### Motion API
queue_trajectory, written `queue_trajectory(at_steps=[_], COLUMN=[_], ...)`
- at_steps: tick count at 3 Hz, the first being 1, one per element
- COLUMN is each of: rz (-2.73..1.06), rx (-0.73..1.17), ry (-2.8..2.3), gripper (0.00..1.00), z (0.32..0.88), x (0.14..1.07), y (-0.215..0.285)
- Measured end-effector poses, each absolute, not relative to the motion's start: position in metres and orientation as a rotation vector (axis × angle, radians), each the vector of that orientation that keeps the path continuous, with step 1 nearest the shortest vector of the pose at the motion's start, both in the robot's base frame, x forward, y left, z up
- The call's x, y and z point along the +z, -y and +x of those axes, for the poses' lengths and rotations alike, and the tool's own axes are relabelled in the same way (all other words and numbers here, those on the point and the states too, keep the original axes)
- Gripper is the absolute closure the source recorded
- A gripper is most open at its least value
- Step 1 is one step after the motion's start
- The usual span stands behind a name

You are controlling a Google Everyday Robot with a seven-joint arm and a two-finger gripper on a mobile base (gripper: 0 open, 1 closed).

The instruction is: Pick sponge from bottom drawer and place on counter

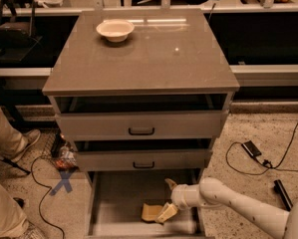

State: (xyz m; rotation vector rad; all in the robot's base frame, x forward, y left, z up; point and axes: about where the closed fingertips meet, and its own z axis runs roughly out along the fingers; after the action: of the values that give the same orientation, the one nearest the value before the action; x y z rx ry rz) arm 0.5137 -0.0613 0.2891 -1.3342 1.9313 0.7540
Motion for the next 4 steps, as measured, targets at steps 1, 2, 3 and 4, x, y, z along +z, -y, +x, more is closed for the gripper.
queue_trajectory(at_steps=[1, 2, 3, 4], rz=[-1.359, -1.371, -1.381, -1.404], rx=[0.724, 0.697, 0.671, 0.641], ry=[-1.875, -1.853, -1.852, -1.873], gripper=[0.00, 0.00, 0.00, 0.00], z=[0.523, 0.532, 0.537, 0.538], x=[0.256, 0.225, 0.199, 0.175], y=[0.056, 0.052, 0.049, 0.047])
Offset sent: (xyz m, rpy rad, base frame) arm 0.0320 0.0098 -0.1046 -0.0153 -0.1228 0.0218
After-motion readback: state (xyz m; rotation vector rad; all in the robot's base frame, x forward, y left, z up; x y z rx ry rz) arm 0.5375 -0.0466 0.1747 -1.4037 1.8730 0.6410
